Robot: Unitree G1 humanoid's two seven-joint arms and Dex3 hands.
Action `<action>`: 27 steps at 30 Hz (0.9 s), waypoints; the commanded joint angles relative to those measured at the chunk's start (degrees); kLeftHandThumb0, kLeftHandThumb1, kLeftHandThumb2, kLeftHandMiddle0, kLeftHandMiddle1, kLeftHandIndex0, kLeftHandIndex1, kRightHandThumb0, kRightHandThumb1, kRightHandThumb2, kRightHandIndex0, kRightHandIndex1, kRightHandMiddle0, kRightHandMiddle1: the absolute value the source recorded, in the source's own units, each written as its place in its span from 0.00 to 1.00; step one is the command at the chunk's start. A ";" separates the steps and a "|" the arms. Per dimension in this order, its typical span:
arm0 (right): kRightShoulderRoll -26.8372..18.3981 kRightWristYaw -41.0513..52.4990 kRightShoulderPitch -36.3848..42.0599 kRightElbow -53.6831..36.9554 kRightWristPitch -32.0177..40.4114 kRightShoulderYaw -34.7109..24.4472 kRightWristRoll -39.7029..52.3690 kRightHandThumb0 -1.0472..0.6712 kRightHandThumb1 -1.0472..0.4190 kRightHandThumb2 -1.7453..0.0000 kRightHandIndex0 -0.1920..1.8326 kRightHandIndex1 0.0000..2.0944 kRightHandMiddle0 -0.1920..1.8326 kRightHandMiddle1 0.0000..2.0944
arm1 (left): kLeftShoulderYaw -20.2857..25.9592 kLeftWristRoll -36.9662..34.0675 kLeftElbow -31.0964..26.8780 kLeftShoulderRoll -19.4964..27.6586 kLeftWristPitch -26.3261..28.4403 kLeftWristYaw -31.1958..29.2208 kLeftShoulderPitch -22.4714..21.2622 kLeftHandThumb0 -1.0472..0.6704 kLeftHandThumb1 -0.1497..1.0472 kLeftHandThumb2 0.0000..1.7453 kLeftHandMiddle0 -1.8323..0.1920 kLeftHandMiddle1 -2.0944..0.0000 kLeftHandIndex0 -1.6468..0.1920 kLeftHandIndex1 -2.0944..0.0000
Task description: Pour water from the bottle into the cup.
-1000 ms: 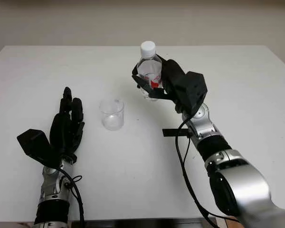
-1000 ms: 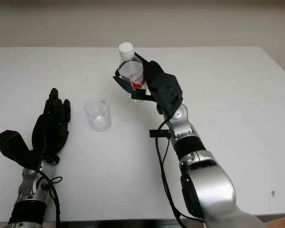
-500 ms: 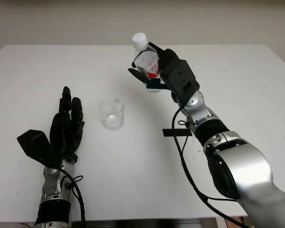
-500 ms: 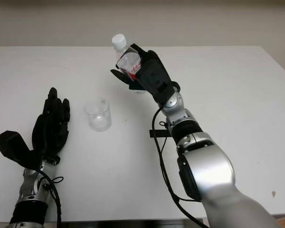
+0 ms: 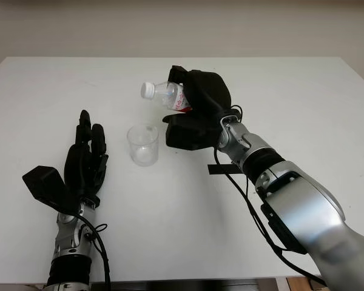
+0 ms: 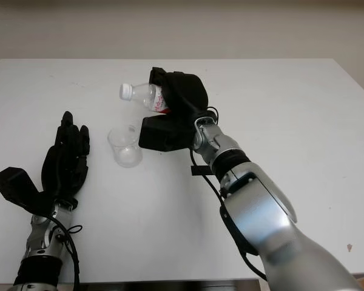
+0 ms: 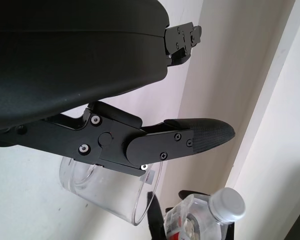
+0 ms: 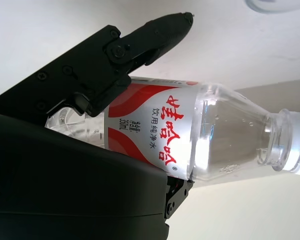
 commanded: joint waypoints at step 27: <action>-3.70 -14.91 -6.88 1.44 3.80 18.08 -17.57 0.37 0.08 0.97 0.58 1.00 0.27 0.82 | -0.13 -0.03 3.52 -1.64 0.64 0.55 0.95 0.20 1.00 0.28 0.97 0.97 0.98 0.97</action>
